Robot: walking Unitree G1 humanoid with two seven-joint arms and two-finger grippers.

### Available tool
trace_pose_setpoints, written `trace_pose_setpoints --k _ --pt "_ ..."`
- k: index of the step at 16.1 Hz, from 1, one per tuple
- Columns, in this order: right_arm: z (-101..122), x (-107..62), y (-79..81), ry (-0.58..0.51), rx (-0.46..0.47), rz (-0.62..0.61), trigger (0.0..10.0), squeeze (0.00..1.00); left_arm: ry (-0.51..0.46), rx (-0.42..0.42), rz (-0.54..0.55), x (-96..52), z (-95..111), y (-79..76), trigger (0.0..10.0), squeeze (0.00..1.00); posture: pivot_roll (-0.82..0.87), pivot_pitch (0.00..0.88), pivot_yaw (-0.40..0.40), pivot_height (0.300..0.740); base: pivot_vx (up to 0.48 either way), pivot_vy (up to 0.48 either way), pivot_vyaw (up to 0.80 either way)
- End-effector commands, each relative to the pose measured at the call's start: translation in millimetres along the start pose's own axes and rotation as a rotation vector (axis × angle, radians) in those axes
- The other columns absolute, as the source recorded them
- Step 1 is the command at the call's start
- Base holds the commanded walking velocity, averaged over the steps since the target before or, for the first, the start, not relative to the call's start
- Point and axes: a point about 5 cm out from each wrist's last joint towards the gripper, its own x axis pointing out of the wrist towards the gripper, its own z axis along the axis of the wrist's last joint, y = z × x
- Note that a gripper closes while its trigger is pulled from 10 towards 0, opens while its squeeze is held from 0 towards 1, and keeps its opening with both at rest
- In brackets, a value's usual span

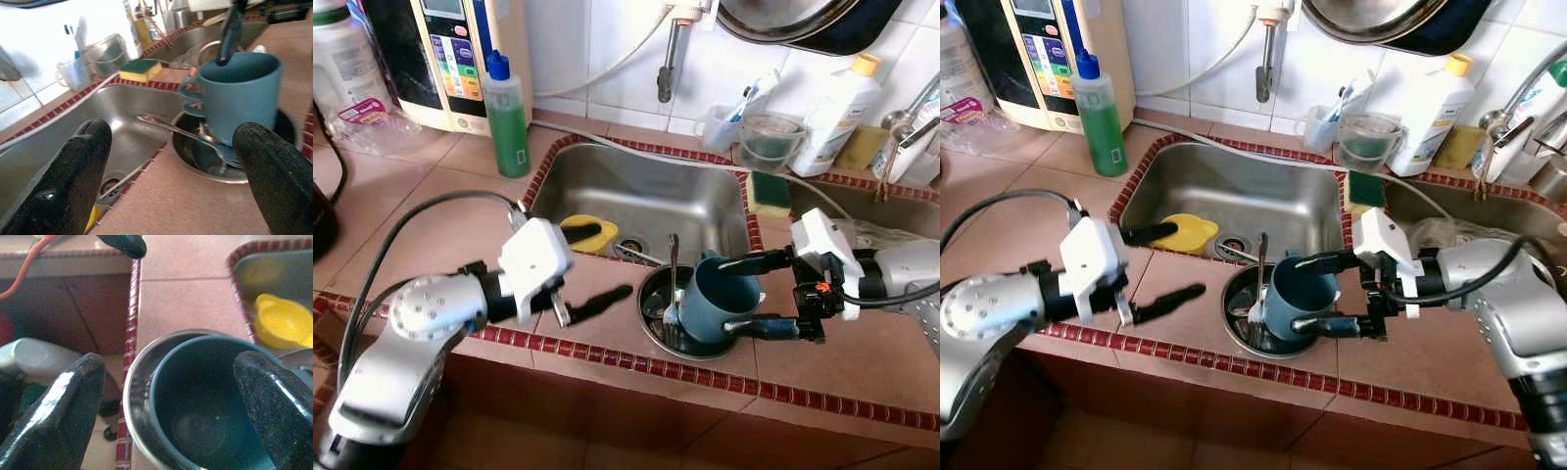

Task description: Kitchen organization

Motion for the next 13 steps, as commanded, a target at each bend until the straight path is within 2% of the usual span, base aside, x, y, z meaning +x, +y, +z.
trace_pose_setpoints --k 1,6,8,9,11,13 --pt "1.0 -2.3 -2.2 0.034 -0.015 0.027 10.0 0.00 -0.002 0.028 -0.039 1.5 6.4 -5.8 10.0 0.00 -0.15 0.083 -0.116 0.740 0.000 0.000 0.00" --pt "-6.2 -5.0 -8.7 0.125 -0.009 0.043 10.0 0.00 0.002 0.066 -0.033 2.4 10.6 -5.6 10.0 0.00 -0.15 0.079 -0.123 0.740 0.000 0.000 0.00" --pt "-19.5 -5.4 -6.6 0.167 0.039 0.054 10.0 0.00 -0.006 0.068 -0.037 2.8 13.8 -7.6 10.0 0.00 -0.14 0.075 -0.124 0.740 0.000 0.000 0.00" --pt "-21.4 -5.9 -5.0 0.169 0.060 0.074 4.2 0.00 -0.011 0.069 -0.036 2.9 14.7 -7.5 10.0 0.00 -0.14 0.073 -0.123 0.740 0.000 0.000 0.00" --pt "-21.0 -7.1 -7.5 0.163 0.074 0.062 0.0 0.00 -0.013 0.070 -0.035 2.8 15.4 -7.1 10.0 0.00 -0.14 0.070 -0.121 0.740 0.000 0.000 0.00" --pt "-20.4 -8.1 -7.2 0.160 0.073 0.074 0.0 0.00 -0.016 0.069 -0.036 3.1 16.2 -7.0 10.0 0.00 -0.14 0.068 -0.120 0.740 0.000 0.000 0.00"
